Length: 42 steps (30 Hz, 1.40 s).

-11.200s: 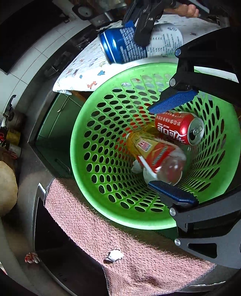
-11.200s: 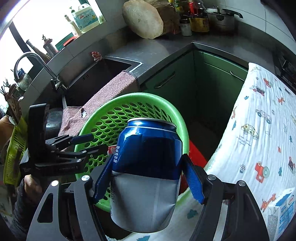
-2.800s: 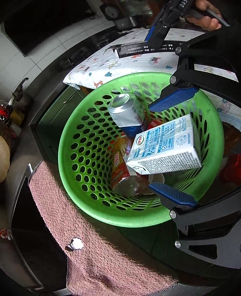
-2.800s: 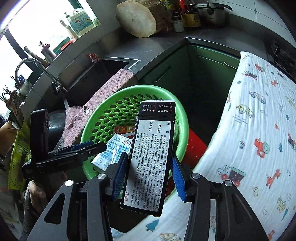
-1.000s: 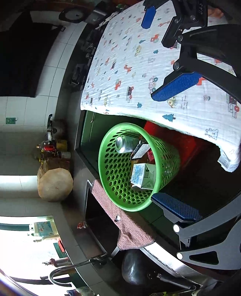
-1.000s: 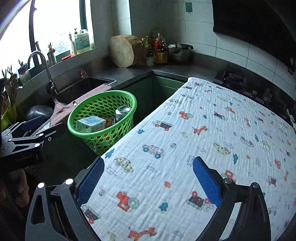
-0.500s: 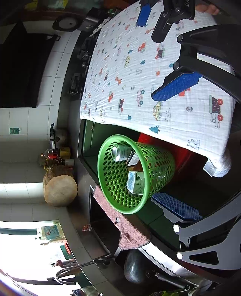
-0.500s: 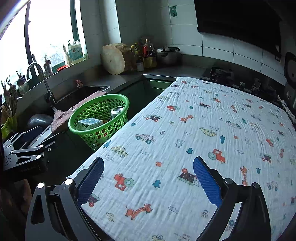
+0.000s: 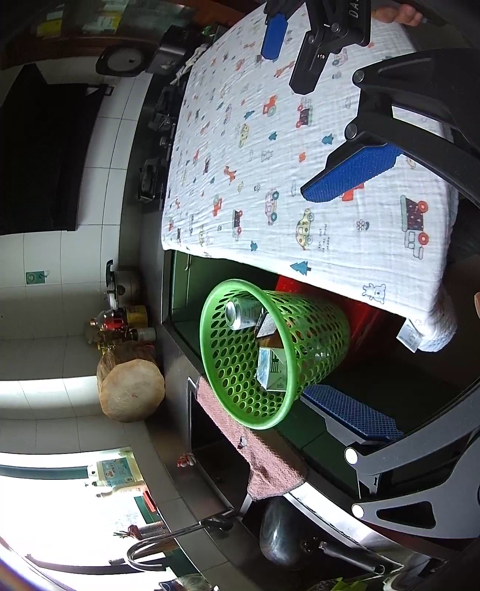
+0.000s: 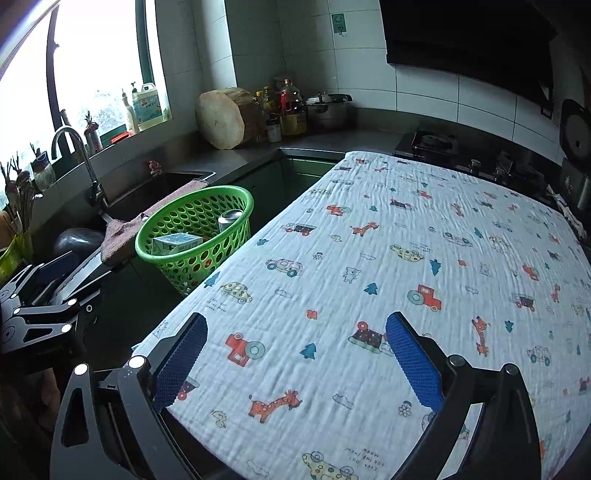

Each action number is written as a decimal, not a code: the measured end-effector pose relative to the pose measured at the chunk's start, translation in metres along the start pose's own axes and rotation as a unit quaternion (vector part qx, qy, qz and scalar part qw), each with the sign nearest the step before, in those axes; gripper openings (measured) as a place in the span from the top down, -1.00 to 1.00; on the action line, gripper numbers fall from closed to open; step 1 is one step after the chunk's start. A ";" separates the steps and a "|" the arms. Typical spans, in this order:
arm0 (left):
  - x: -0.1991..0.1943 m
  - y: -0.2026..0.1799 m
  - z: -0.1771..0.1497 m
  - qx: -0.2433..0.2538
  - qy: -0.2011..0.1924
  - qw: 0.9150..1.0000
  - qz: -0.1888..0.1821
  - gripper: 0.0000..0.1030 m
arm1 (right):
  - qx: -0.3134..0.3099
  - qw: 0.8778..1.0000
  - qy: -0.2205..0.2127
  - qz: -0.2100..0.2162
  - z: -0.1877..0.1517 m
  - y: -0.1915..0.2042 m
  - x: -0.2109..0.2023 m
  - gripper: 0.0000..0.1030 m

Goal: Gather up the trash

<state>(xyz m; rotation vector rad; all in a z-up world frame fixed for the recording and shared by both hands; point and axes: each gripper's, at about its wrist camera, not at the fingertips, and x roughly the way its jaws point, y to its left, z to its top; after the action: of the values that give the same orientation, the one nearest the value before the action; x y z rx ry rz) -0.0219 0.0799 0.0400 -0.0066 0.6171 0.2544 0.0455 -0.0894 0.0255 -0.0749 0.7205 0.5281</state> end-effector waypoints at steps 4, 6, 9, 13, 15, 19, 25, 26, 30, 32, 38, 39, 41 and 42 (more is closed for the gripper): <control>0.000 0.000 -0.002 -0.001 0.002 1.000 -0.001 -0.90 | 0.000 1.000 0.002 -0.002 -0.001 0.000 0.001 -0.83; 0.000 0.000 -0.002 0.000 0.003 1.000 0.001 -0.90 | 0.000 1.000 0.002 -0.001 -0.001 0.000 0.001 -0.83; -0.001 -0.001 -0.003 0.004 0.002 1.000 -0.001 -0.90 | -0.001 1.000 0.002 -0.002 -0.001 -0.001 0.000 -0.83; -0.002 -0.004 -0.002 0.010 0.001 1.000 -0.001 -0.90 | -0.002 1.000 0.002 -0.003 -0.001 -0.001 0.000 -0.83; -0.003 -0.005 -0.002 0.011 0.000 1.000 -0.001 -0.90 | -0.003 1.000 0.002 -0.003 -0.001 -0.002 -0.001 -0.83; -0.003 -0.005 -0.001 0.013 0.000 1.000 -0.001 -0.90 | -0.003 1.000 0.002 -0.004 -0.002 -0.003 -0.002 -0.83; -0.004 -0.005 -0.001 0.014 -0.001 1.000 0.000 -0.90 | -0.003 1.000 0.001 -0.003 -0.001 -0.003 -0.002 -0.83; -0.004 -0.005 -0.001 0.014 -0.001 1.000 0.000 -0.90 | -0.004 1.000 0.001 -0.003 -0.001 -0.004 -0.002 -0.83; -0.004 -0.005 0.000 0.013 0.001 1.000 0.001 -0.90 | -0.005 1.000 0.001 -0.004 -0.001 -0.004 -0.003 -0.83; -0.003 -0.004 -0.001 0.012 0.001 1.000 0.001 -0.90 | -0.005 1.000 0.001 -0.004 -0.001 -0.004 -0.003 -0.84; -0.002 0.000 -0.001 0.004 0.002 1.000 0.001 -0.90 | -0.007 1.000 0.000 -0.006 0.000 -0.004 -0.004 -0.84; -0.001 -0.001 -0.001 0.005 0.002 1.000 0.001 -0.90 | -0.008 1.000 0.000 -0.007 0.000 -0.004 -0.005 -0.84; -0.001 -0.001 -0.001 0.006 0.002 1.000 0.002 -0.90 | -0.011 1.000 -0.001 -0.010 -0.001 -0.004 -0.005 -0.84; -0.001 -0.001 -0.001 0.006 0.002 1.000 0.002 -0.90 | -0.012 1.000 -0.001 -0.012 -0.001 -0.004 -0.006 -0.84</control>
<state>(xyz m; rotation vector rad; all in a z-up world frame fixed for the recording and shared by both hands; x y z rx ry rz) -0.0227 0.0783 0.0392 0.0055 0.6233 0.2555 0.0432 -0.0958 0.0276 -0.1043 0.7103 0.5138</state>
